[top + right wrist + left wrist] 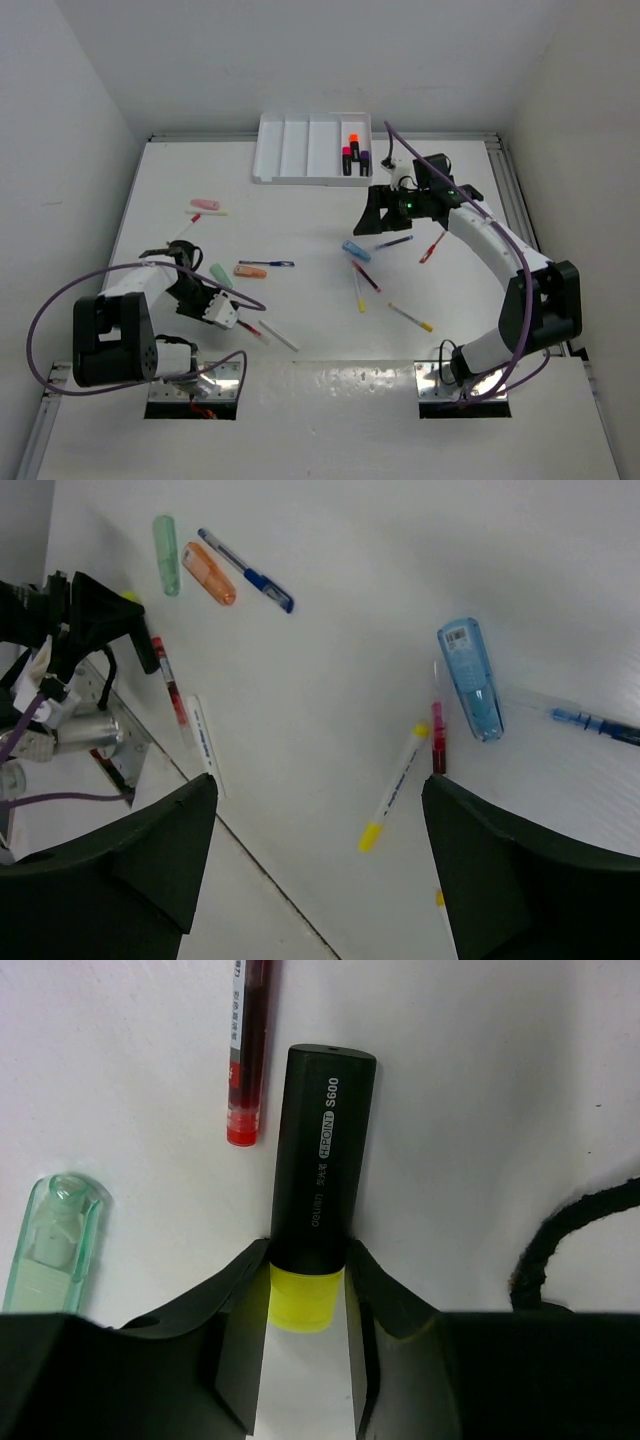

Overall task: Sort the stationery into containers
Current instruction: Grab a piece of stationery with the left arm, then pass the stationery from the left arm to the right

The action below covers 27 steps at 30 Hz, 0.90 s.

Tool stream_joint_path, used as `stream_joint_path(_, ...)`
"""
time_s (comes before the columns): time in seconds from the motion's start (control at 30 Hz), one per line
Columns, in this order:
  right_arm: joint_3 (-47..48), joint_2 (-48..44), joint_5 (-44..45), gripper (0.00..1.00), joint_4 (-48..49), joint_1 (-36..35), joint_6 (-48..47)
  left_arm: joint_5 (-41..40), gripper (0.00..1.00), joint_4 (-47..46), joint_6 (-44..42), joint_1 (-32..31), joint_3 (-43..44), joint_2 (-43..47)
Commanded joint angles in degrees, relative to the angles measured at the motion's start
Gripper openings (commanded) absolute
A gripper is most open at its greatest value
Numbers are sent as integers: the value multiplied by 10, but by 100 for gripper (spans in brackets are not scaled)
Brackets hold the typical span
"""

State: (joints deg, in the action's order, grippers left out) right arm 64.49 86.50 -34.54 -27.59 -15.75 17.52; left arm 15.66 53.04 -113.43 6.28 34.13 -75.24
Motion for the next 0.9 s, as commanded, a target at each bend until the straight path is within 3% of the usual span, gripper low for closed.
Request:
stream_joint_path(0.0,8,-5,-41,79,13,-5,7,-7,25,-10,-111,-4,-32,16)
stream_joint_path(0.1,13,-10,-58,71,16,-15,14,-4,18,13,-102,2,-10,45)
stream_joint_path(0.27,23,-21,-91,57,46,-23,75,60,11,78,-73,29,100,80)
stream_joint_path(0.47,145,16,-134,50,84,-28,174,228,7,124,96,12,291,56)
stream_joint_path(0.53,193,42,-148,50,101,-38,232,248,7,117,139,-7,340,55)
stream_joint_path(0.7,216,68,-160,49,210,-71,373,288,5,-6,348,-73,378,89)
stream_joint_path(0.87,242,89,-112,41,180,-116,346,292,5,-45,491,-125,411,77)
